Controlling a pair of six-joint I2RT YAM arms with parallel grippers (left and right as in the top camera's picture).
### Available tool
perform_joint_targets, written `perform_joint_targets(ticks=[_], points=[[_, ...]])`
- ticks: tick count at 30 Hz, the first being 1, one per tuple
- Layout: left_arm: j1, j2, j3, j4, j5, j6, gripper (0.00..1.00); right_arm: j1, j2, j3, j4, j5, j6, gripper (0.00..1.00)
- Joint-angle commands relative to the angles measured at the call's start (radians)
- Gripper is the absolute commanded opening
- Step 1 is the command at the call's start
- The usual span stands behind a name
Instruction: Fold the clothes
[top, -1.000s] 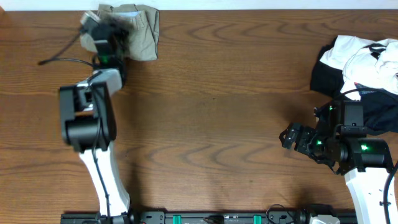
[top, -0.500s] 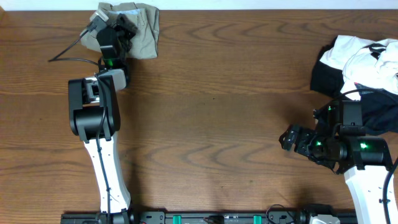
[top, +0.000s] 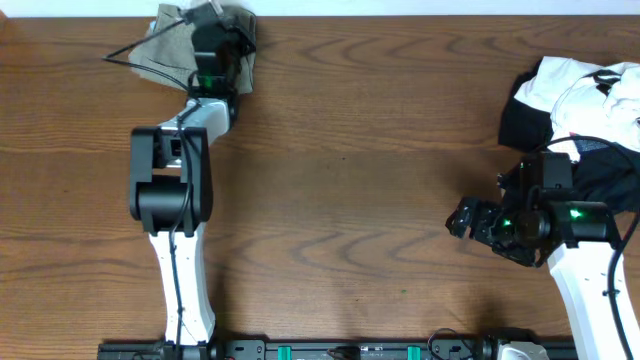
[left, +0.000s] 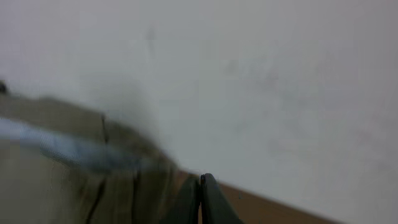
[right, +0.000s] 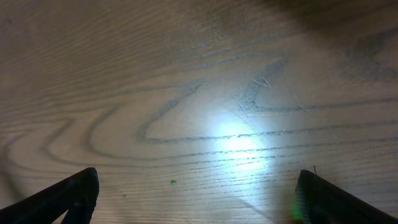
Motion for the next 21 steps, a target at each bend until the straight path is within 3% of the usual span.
perform_joint_targets(ticks=[1, 11, 15, 21], points=[[0.027, 0.093, 0.036, -0.003, -0.075, 0.053, 0.06, -0.002, 0.018, -0.003, 0.001, -0.001, -0.019, 0.99], [0.050, 0.158, 0.048, 0.003, -0.064, 0.053, 0.06, -0.002, 0.033, -0.003, -0.006, -0.005, -0.019, 0.99], [0.053, 0.103, 0.048, 0.105, 0.014, 0.048, 0.06, -0.002, 0.033, -0.003, -0.026, -0.009, -0.019, 0.99], [0.061, -0.042, 0.049, 0.122, -0.027, 0.028, 0.06, -0.002, 0.033, -0.003, -0.027, -0.008, -0.020, 0.99]])
